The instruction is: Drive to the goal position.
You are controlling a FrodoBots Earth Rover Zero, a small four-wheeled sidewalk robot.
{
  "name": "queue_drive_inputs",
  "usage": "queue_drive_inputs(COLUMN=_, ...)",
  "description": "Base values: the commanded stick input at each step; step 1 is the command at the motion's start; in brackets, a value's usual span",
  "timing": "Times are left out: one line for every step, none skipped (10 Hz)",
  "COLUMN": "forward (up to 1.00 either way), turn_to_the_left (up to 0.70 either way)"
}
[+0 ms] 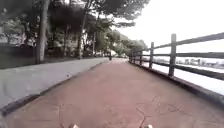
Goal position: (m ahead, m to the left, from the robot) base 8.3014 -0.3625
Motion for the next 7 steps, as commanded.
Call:
queue_drive_inputs(forward=0.85, turn_to_the_left=0.00)
queue_drive_inputs(forward=0.85, turn_to_the_left=0.00)
queue_drive_inputs(forward=0.85, turn_to_the_left=0.00)
queue_drive_inputs(forward=0.85, turn_to_the_left=0.00)
queue_drive_inputs(forward=0.85, turn_to_the_left=0.00)
queue_drive_inputs(forward=0.85, turn_to_the_left=0.00)
queue_drive_inputs(forward=0.85, turn_to_the_left=0.00)
